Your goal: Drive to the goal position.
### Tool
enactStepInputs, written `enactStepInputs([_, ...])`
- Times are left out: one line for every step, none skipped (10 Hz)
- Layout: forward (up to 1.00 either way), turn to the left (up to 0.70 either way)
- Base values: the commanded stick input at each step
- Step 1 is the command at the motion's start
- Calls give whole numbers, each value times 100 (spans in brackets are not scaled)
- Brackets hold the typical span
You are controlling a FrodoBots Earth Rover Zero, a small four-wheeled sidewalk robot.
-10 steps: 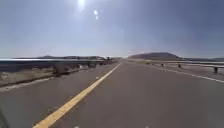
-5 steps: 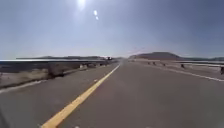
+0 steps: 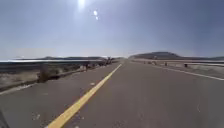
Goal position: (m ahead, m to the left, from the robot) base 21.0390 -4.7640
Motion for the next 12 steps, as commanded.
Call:
enactStepInputs([85, 0])
enactStepInputs([85, 0])
enactStepInputs([85, 0])
enactStepInputs([85, 0])
enactStepInputs([85, 0])
enactStepInputs([85, 0])
enactStepInputs([85, 0])
enactStepInputs([85, 0])
enactStepInputs([85, 0])
enactStepInputs([85, 0])
enactStepInputs([85, 0])
enactStepInputs([85, 0])
